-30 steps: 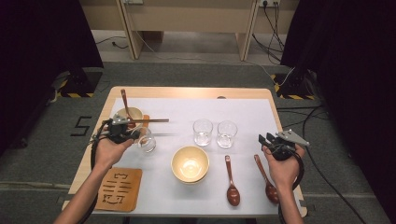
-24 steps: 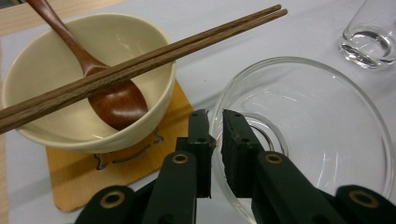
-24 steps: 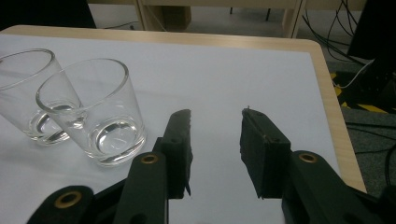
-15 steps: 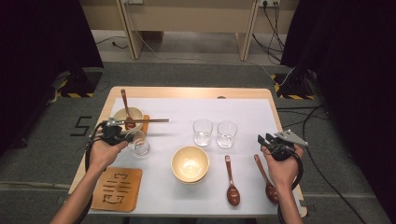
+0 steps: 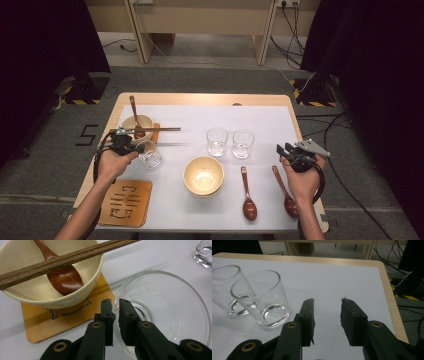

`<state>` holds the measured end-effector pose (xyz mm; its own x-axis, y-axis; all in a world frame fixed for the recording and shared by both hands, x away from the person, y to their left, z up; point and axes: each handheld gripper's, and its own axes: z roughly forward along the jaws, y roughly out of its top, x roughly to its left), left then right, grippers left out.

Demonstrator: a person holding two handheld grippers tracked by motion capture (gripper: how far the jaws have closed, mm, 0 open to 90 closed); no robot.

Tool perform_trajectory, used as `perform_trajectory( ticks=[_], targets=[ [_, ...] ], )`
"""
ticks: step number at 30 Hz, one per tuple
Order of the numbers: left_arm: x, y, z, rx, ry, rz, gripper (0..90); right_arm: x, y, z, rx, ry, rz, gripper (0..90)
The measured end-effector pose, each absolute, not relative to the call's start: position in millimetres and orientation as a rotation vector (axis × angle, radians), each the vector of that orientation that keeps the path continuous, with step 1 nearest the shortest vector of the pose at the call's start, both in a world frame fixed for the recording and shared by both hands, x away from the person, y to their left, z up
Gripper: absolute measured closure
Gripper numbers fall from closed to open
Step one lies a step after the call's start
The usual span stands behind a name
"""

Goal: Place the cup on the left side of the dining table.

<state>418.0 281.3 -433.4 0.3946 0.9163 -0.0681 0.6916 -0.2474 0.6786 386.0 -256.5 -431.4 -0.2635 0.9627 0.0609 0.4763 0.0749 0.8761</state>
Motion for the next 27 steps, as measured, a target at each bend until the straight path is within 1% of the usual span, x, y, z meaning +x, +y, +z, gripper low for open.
perform_trajectory(
  ticks=[14,27],
  targets=[
    [423.6,281.0,-434.4,2.011,1.398,0.437,80.7,385.8,-255.4,-431.5,1.426,1.801,1.125,63.7],
    [429.3,275.3,-433.9,2.008,1.387,0.453,79.3,385.6,-255.5,-431.4,1.424,1.802,1.124,63.5]
  ],
)
